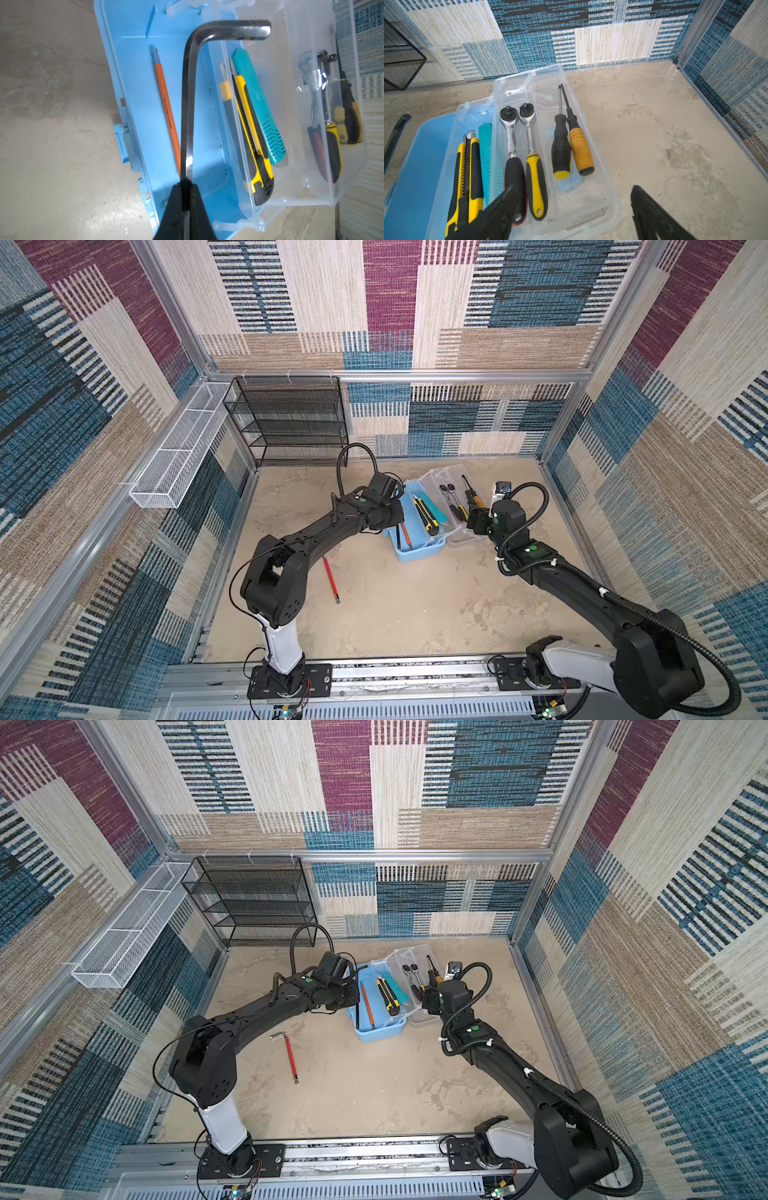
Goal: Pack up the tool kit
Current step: 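Carry the black hex key over the blue box with the left gripper, then lower the black hex key into the box, open left gripper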
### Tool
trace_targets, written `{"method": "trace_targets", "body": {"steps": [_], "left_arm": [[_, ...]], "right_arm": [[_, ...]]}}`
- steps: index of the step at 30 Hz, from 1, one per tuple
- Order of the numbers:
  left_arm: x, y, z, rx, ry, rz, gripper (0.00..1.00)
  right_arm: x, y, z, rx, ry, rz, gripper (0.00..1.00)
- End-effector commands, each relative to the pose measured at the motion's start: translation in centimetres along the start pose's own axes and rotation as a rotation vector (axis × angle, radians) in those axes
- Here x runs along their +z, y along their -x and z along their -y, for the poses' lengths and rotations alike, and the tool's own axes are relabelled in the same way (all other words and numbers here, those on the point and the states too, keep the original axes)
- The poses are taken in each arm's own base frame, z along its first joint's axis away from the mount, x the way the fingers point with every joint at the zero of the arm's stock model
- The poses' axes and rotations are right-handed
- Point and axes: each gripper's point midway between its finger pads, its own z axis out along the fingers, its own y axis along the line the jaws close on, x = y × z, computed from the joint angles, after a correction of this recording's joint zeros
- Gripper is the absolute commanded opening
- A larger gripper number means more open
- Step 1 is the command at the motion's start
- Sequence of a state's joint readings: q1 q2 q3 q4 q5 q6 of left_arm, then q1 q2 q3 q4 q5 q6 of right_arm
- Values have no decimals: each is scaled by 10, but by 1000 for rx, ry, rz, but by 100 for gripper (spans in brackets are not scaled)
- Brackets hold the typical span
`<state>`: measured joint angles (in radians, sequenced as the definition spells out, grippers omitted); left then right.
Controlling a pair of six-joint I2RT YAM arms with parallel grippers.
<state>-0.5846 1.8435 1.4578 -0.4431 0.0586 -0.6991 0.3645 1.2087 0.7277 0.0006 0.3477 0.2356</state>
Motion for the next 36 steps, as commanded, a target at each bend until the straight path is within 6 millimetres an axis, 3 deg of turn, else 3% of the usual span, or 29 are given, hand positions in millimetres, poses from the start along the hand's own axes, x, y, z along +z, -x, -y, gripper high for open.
{"method": "trace_targets", "body": {"steps": [1,7,22,28,36], "left_arm": [[6,3,2,-45,11,-13,0],[22,1,-1,-100,37,-47,0],[40,-20,-17,-155,80,-97,0],[35,-14,-10,-126,55,-82,61],[9,2,9,-26,7,-4,84]], "right_arm": [[-3,1,2,16,4,11,88],[-6,-3,7,16,-2,10,88],[-9,-8,11,6,-6,9,89],[-9,-9,14,4,-11,8,89],[-10,0,20,15,-21,38,93]]}}
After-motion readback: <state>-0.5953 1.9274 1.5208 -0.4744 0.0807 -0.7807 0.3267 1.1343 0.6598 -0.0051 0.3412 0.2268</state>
